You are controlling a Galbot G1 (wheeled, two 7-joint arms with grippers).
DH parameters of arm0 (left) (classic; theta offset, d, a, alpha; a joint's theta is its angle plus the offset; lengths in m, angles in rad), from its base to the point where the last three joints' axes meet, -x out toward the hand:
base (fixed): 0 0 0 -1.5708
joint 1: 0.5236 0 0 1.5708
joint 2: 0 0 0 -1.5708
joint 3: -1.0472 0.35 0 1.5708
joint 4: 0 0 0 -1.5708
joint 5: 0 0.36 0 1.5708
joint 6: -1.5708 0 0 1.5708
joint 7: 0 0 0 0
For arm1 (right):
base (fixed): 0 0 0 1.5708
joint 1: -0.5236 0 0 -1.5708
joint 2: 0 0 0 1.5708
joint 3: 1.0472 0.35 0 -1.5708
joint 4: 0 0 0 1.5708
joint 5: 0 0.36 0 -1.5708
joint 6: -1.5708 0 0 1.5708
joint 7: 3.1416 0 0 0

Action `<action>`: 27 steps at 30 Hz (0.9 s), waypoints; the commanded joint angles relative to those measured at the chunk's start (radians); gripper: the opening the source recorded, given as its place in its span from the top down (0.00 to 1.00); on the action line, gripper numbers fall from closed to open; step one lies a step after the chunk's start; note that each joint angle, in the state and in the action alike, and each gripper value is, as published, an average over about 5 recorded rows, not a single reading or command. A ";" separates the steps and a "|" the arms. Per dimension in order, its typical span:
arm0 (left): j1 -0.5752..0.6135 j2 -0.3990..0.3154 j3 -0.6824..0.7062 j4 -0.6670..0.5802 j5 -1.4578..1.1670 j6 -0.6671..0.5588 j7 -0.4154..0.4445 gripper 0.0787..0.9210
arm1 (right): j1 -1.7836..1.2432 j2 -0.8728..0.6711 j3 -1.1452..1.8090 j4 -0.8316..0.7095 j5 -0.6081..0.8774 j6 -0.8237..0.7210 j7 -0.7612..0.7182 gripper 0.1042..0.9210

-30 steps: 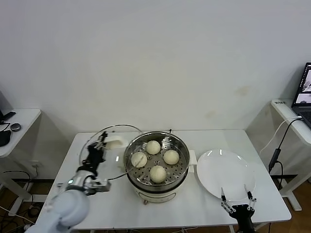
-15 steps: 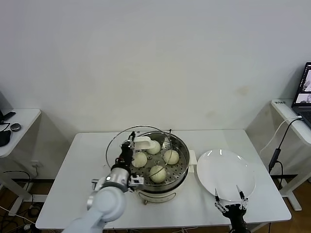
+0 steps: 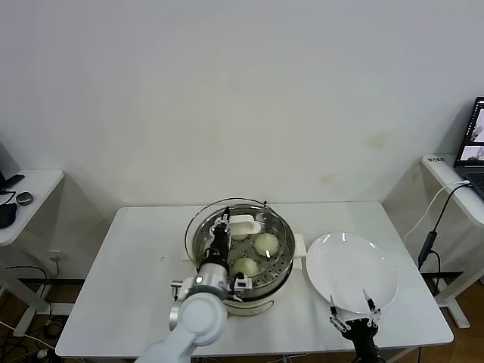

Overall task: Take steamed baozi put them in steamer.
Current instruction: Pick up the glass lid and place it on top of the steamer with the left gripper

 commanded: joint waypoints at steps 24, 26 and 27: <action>0.043 -0.084 0.013 0.049 0.089 -0.006 -0.004 0.89 | -0.006 0.002 -0.019 -0.010 -0.015 -0.002 0.008 0.12; 0.048 -0.085 0.009 0.047 0.081 -0.007 -0.006 0.89 | -0.007 0.001 -0.020 -0.010 -0.015 -0.002 0.008 0.12; 0.051 -0.086 0.007 0.044 0.074 -0.008 -0.011 0.89 | -0.007 0.001 -0.020 -0.010 -0.015 -0.002 0.008 0.12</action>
